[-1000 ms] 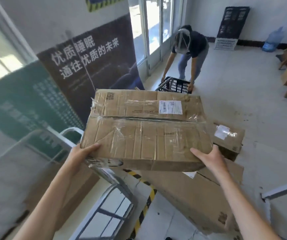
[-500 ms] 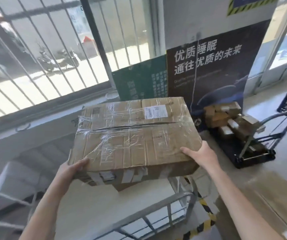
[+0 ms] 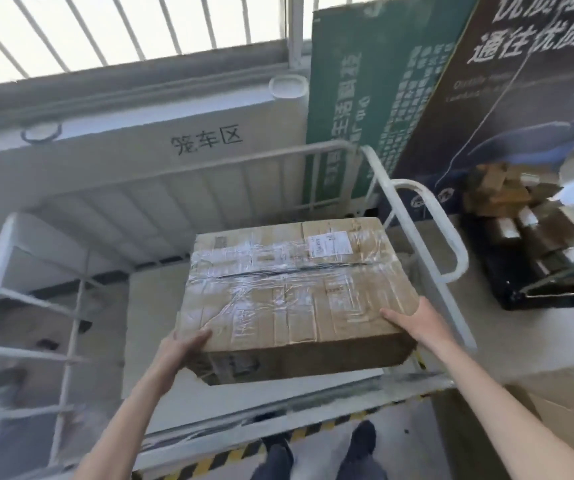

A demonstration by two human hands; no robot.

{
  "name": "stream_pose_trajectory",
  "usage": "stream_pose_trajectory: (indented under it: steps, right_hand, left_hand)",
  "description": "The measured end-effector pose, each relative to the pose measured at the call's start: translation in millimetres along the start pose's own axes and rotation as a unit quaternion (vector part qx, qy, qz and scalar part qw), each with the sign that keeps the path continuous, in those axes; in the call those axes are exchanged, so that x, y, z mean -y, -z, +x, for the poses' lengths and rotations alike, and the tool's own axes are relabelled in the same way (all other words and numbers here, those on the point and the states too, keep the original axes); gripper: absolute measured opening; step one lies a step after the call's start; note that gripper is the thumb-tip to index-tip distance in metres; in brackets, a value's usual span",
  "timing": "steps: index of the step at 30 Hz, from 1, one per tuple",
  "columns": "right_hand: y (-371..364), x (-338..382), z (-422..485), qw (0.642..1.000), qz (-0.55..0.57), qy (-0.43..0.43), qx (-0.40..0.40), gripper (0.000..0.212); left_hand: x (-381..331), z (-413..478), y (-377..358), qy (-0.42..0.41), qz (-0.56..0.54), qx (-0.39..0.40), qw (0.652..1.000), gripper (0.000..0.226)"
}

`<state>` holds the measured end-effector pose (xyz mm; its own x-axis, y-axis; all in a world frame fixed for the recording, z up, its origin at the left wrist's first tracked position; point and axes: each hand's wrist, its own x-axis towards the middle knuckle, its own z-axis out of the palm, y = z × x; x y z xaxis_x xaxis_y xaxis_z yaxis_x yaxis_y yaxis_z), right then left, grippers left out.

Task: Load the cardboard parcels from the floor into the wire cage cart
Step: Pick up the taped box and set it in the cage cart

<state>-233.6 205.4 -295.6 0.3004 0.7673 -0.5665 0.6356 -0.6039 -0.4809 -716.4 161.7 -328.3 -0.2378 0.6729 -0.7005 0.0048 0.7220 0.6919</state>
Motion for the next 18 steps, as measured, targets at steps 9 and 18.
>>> stream_pose_trajectory:
  steps: [9, 18]
  right_hand:
    - [-77, -53, 106, 0.991, -0.07, -0.084, 0.079, 0.078]
    - [-145, -131, 220, 0.987, -0.083, -0.104, 0.088, 0.095]
  left_hand:
    - [95, 84, -56, 0.125, 0.062, 0.033, 0.99, 0.047]
    - [164, 183, -91, 0.176, 0.091, 0.076, 0.977, 0.065]
